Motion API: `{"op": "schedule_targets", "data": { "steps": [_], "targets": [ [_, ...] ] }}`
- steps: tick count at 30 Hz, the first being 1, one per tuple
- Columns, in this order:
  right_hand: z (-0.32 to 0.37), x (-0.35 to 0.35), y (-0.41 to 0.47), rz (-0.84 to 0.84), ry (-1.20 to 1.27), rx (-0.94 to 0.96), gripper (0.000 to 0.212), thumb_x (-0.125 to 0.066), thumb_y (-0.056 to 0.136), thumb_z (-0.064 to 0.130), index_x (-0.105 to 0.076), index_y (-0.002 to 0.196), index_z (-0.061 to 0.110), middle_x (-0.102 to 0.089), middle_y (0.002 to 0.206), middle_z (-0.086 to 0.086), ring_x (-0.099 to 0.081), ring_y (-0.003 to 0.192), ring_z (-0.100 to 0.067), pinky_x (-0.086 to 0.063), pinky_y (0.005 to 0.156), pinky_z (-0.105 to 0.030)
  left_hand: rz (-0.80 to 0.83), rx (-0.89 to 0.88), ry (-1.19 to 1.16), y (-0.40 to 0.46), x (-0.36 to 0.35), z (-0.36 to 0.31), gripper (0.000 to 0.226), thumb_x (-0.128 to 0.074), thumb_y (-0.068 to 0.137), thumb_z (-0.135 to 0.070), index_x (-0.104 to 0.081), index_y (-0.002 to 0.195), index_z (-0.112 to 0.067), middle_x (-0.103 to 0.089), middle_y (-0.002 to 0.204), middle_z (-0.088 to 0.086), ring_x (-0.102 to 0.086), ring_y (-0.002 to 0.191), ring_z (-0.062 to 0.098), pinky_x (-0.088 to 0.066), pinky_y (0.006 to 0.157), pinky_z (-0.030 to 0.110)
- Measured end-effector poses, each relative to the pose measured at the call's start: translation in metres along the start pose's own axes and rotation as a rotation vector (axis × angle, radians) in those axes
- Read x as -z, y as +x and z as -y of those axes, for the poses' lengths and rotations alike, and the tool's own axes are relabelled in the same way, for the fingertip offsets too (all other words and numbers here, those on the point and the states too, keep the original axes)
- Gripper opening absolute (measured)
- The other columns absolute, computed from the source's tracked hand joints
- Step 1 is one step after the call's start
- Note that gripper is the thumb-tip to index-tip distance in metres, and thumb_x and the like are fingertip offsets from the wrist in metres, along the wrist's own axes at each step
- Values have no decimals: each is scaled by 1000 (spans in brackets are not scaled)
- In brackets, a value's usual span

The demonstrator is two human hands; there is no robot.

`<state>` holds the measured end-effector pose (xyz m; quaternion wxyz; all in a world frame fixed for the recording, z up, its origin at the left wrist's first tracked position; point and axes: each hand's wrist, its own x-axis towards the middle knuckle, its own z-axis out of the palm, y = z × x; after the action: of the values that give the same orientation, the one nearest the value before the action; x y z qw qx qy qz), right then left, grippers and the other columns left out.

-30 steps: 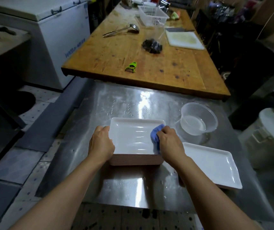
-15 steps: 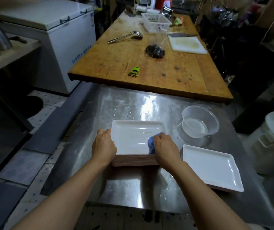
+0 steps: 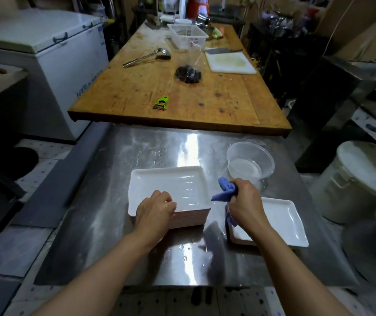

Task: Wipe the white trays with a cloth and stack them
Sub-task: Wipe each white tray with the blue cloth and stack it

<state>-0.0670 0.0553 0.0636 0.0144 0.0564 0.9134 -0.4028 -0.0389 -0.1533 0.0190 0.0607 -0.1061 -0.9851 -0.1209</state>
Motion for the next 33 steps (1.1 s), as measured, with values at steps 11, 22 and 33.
{"op": "schedule_targets", "data": {
  "steps": [11,22,33],
  "targets": [
    [1,9,-16,-64,120,-42,30,-33,72,-14,-54,87,0,-65,62,-5,-62,52,-36,-53,43,-45,-148,-73,-28,-3,23,-7,16,-81,66,-10,-65,67,-13,-61,65,-1,-61,59,24,-36,41,27],
    [43,33,-15,-281,233,89,29,-47,90,2,-60,112,15,-60,104,-10,-62,87,-25,-54,75,-38,-349,156,-466,36,83,-19,13,-55,92,-23,-55,80,-17,-62,69,1,-58,68,27,-39,59,34],
    [131,43,-17,-441,76,569,41,-56,71,-11,-63,110,-1,-57,119,-15,-48,111,-29,-33,96,-23,-227,322,-1272,23,120,-44,24,-47,97,-9,-53,75,-14,-61,56,-2,-54,49,9,-47,52,25]
  ]
}}
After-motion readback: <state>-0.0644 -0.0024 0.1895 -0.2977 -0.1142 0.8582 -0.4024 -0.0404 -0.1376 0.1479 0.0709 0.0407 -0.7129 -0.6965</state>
